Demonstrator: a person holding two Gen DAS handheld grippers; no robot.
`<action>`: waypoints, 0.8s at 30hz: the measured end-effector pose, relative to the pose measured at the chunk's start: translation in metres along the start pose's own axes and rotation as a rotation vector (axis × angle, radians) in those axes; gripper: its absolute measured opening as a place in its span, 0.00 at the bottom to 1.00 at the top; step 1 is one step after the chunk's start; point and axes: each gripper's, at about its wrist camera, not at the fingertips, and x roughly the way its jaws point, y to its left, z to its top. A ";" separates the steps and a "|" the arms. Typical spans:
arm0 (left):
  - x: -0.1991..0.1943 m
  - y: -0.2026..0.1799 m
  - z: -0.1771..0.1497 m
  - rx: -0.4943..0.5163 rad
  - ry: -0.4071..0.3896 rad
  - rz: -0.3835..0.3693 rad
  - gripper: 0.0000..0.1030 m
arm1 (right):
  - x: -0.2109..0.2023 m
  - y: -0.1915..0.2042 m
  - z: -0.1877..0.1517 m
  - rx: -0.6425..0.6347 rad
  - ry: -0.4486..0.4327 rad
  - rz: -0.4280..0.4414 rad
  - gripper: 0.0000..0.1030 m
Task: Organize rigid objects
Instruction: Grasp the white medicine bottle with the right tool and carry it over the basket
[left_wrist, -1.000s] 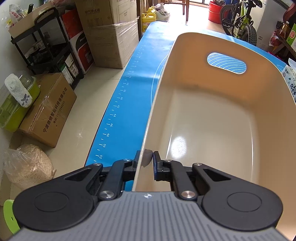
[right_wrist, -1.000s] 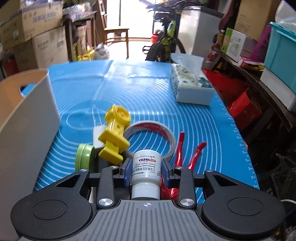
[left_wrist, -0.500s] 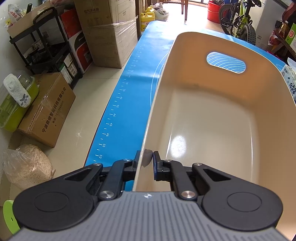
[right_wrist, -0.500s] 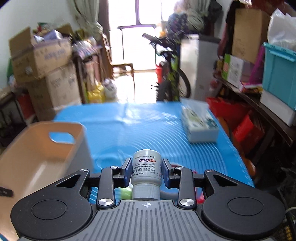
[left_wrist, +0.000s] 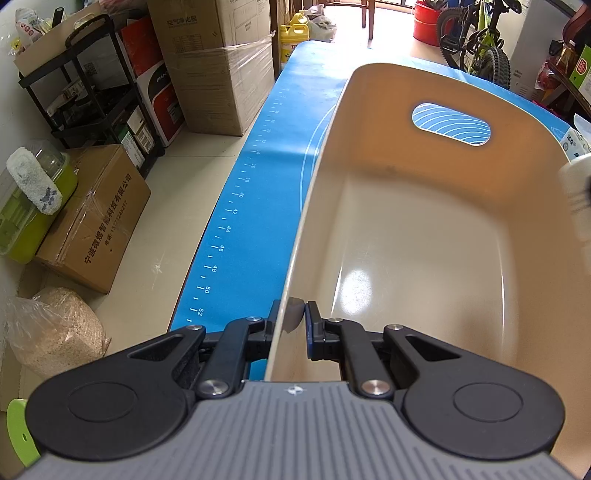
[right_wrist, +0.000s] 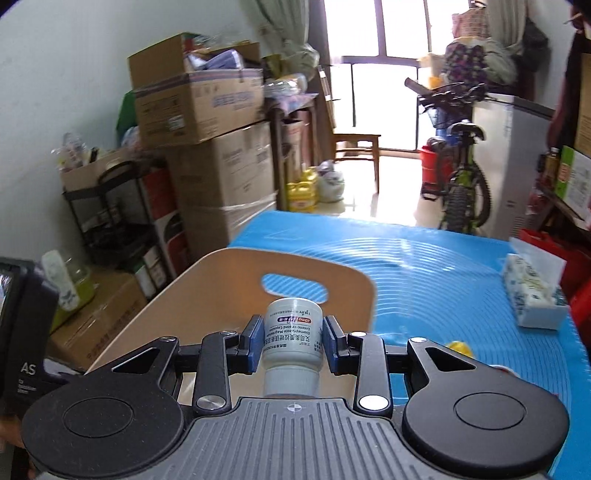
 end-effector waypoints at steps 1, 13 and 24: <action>0.000 0.000 0.000 0.001 0.000 0.000 0.13 | 0.004 0.007 -0.001 -0.014 0.011 0.010 0.40; 0.000 -0.002 0.000 0.005 0.000 0.003 0.13 | 0.036 0.049 -0.025 -0.160 0.212 0.022 0.40; 0.000 -0.001 0.000 0.006 0.003 0.004 0.13 | 0.053 0.064 -0.040 -0.253 0.391 0.035 0.43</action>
